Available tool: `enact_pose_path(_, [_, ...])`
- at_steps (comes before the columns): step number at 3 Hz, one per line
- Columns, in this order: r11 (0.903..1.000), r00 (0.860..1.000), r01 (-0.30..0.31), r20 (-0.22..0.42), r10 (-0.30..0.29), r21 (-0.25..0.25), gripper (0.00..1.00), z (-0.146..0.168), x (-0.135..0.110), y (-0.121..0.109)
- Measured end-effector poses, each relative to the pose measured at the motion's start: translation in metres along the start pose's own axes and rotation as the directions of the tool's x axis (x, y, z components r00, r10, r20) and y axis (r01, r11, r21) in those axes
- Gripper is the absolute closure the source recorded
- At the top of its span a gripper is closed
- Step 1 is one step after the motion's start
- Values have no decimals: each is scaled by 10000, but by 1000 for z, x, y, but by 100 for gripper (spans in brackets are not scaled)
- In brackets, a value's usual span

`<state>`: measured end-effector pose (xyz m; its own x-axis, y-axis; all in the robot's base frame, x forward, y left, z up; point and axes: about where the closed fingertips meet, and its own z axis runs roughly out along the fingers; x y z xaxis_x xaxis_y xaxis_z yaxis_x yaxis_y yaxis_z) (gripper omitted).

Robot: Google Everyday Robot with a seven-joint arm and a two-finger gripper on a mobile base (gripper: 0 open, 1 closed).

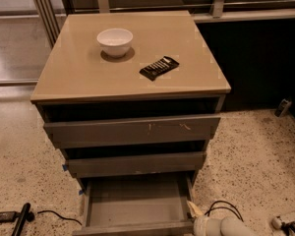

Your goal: Open bottom drawer

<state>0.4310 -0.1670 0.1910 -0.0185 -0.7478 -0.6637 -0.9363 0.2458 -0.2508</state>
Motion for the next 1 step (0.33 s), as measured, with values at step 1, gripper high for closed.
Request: enact_pose_path(1, [10000,10000,0,0,0,0,0,0,0,0])
